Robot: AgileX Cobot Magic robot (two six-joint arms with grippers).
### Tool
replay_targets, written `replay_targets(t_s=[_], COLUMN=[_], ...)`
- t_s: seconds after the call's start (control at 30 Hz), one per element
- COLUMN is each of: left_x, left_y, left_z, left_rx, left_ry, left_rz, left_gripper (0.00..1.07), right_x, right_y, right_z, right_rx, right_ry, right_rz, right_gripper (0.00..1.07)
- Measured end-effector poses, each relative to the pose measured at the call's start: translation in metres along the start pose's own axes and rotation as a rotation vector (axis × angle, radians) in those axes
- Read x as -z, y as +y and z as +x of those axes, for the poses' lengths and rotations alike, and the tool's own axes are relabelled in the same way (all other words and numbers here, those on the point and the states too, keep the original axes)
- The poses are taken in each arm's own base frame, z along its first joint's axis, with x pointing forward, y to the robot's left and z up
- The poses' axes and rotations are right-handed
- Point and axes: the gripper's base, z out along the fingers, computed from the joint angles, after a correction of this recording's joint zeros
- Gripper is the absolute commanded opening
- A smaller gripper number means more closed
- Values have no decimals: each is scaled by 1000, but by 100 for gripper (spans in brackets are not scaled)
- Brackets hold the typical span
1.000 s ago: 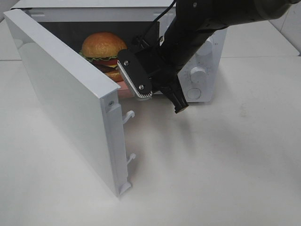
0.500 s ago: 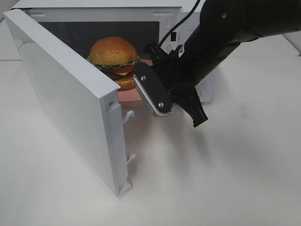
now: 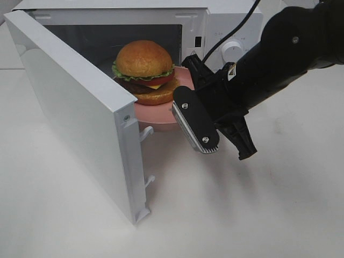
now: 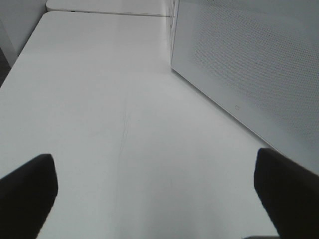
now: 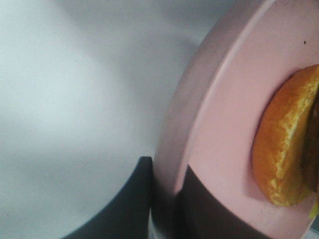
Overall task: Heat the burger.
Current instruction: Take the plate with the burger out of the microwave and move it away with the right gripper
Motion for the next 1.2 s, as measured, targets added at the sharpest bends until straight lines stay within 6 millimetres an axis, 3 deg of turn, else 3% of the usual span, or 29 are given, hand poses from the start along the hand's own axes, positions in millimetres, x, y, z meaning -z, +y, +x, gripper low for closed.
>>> replay_targets(t_s=[1.2], left_x=[0], left_y=[0], left_z=[0], left_rx=[0], left_ry=[0], left_rz=[0], left_gripper=[100], right_x=[67], right_y=[64], right_z=[5], right_rx=[12], right_ry=[39], right_rz=[106], right_gripper=[0])
